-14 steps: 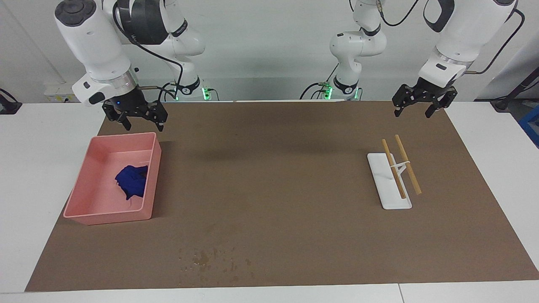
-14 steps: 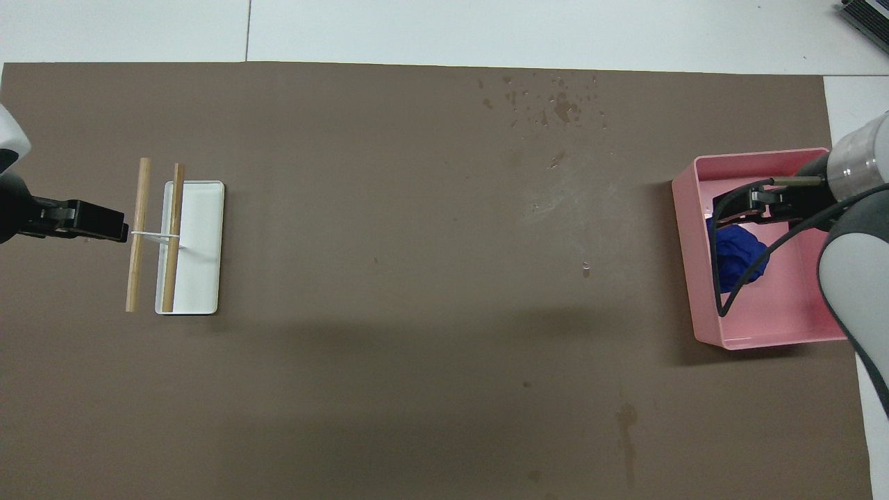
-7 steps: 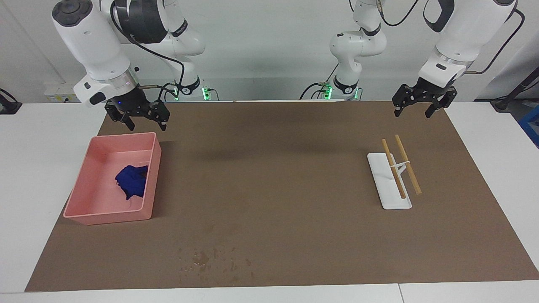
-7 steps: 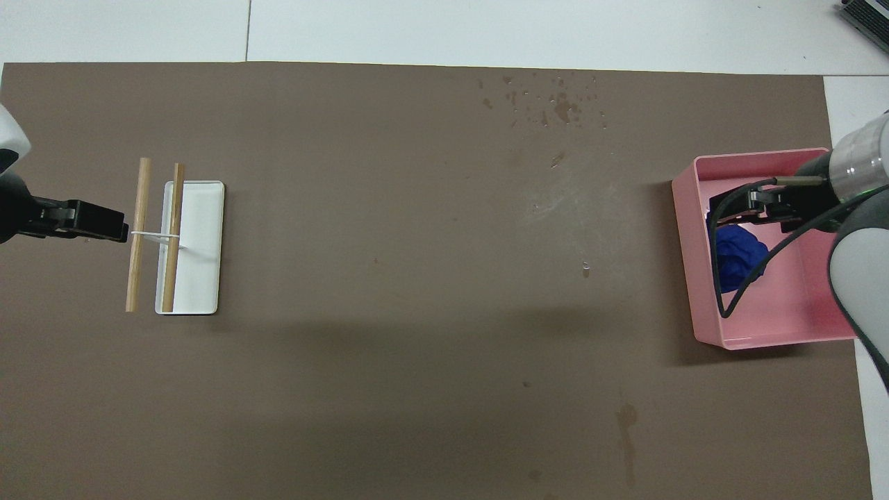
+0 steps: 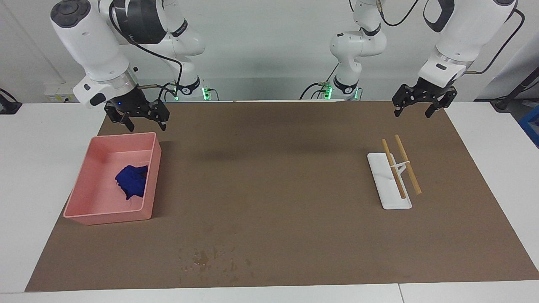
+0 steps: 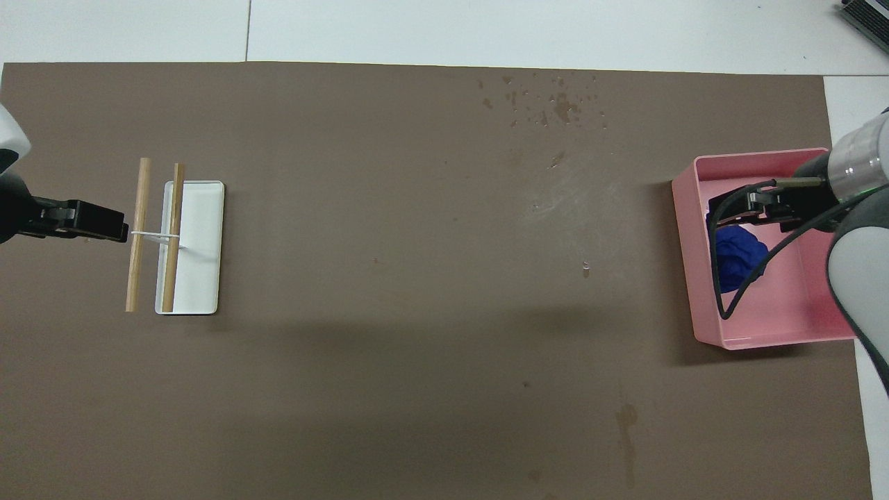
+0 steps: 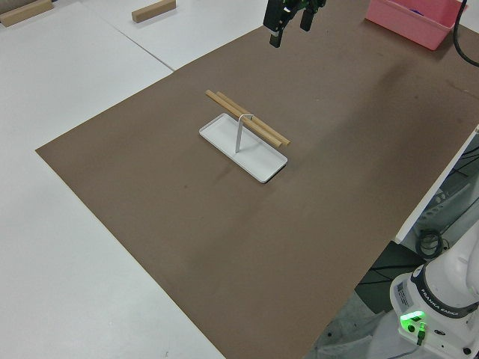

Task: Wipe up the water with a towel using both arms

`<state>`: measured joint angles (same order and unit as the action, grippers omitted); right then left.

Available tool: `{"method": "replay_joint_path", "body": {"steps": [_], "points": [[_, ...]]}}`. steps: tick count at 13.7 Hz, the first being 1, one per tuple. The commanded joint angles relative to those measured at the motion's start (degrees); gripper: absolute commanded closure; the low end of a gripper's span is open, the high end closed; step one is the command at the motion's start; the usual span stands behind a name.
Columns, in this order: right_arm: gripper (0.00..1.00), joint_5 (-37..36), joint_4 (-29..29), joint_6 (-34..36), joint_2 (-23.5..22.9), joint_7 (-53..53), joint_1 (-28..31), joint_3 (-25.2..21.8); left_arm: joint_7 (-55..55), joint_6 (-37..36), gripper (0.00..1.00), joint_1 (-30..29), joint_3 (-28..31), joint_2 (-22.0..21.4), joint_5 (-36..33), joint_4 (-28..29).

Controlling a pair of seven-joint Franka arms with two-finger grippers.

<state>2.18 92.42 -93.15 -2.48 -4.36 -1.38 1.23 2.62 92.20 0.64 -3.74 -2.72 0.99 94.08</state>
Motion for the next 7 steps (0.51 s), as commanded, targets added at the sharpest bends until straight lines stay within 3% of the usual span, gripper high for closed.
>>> {"method": "replay_joint_path", "body": {"steps": [1, 7], "points": [[0.00, 0.37, -0.04, 0.08, -0.25, 1.38, 0.06, -0.44, 0.80, -0.62, 0.00, -0.29, 0.05, -0.88, 0.42, 0.66], [0.00, 0.37, -0.13, 0.08, -0.16, 1.29, 0.33, -0.53, 0.80, -0.62, 0.00, -0.29, 0.05, -0.88, 0.42, 0.66]]}}
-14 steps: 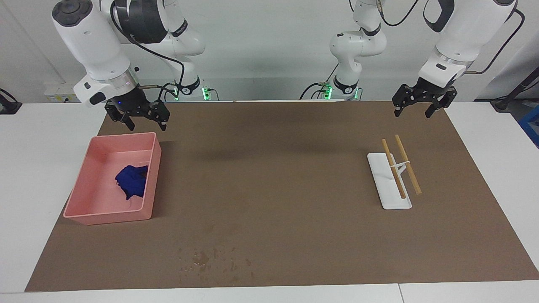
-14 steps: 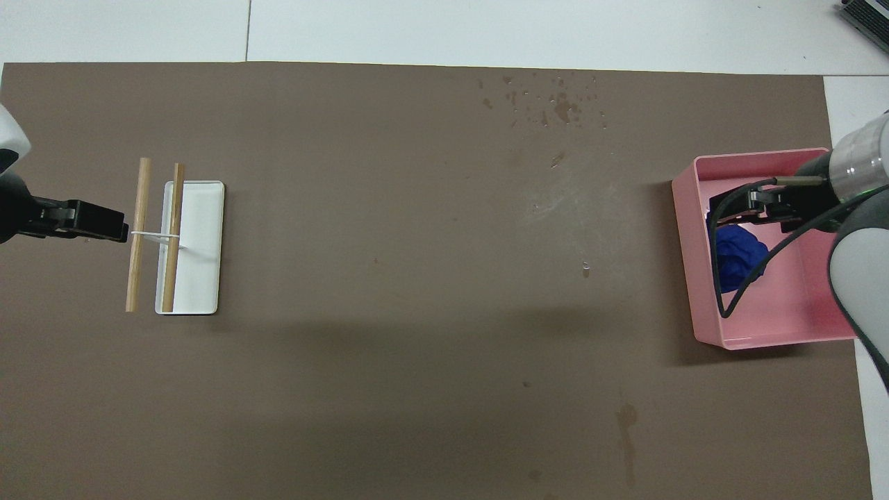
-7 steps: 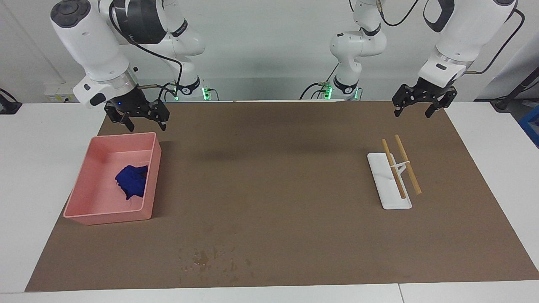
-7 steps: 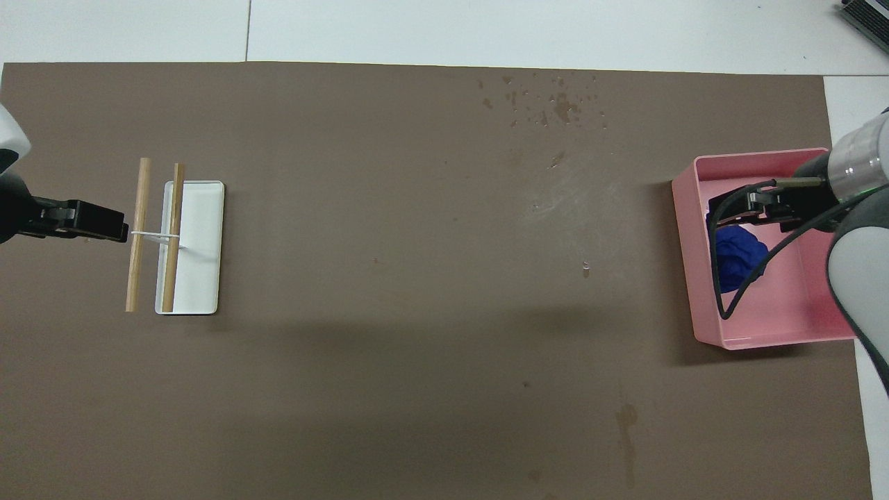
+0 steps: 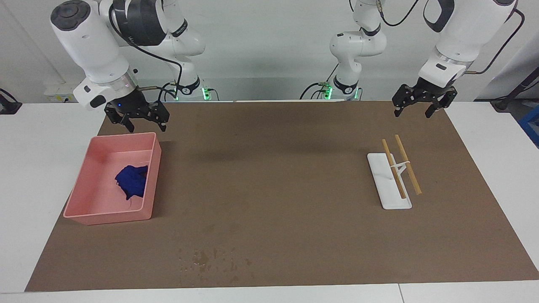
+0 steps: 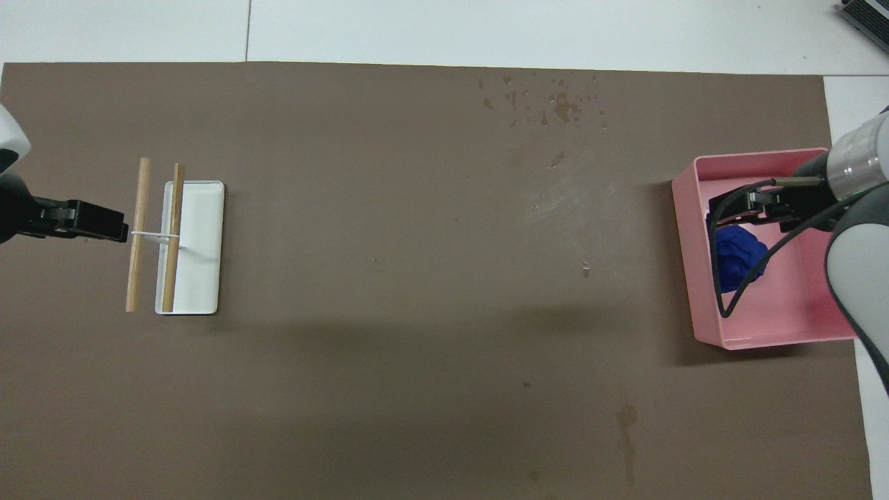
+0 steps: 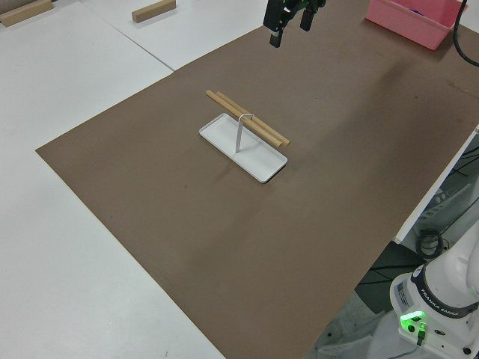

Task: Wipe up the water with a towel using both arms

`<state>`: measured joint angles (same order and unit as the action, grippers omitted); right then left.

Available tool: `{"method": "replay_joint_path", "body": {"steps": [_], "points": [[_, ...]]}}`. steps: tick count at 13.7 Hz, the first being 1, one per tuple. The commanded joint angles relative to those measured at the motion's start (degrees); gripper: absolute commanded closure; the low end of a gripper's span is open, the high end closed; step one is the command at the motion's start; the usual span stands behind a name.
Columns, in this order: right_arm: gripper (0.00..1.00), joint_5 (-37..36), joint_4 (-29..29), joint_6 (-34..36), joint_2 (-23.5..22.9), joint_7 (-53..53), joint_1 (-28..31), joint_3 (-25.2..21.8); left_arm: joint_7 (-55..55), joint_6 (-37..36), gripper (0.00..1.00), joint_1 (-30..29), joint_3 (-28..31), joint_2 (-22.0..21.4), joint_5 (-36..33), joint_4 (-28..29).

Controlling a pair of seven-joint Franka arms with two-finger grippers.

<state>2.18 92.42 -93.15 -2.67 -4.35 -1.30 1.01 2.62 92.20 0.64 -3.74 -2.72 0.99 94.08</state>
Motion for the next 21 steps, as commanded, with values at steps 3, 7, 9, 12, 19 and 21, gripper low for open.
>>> {"method": "replay_joint_path", "body": {"steps": [3, 7, 9, 12, 19, 21], "points": [[0.00, 0.28, -0.31, 0.78, 1.08, 1.36, 0.07, -0.31, 0.80, -0.62, 0.00, -0.29, 0.05, -0.88, 0.42, 0.66], [0.00, 0.28, -0.40, 2.62, 2.75, 1.28, 0.07, -0.22, 0.80, -0.62, 0.00, -0.29, 0.05, -0.88, 0.42, 0.66], [0.00, 0.28, -0.40, 2.72, 3.11, 1.36, 0.16, -0.31, 0.80, -0.62, 0.00, -0.29, 0.05, -0.88, 0.42, 0.66], [0.00, -0.07, -0.48, 3.07, 3.81, 1.28, 0.07, -0.31, 0.80, -0.62, 0.00, -0.29, 0.05, -0.88, 0.42, 0.66], [0.00, -0.16, -0.48, 3.07, 3.81, 1.28, 0.16, -0.22, 0.80, -0.62, 0.00, -0.29, 0.05, -0.88, 0.42, 0.66], [0.00, -0.16, -0.48, 3.07, 3.81, 1.28, 0.16, -0.22, 0.80, -0.62, 0.00, -0.29, 0.05, -0.88, 0.42, 0.66]]}}
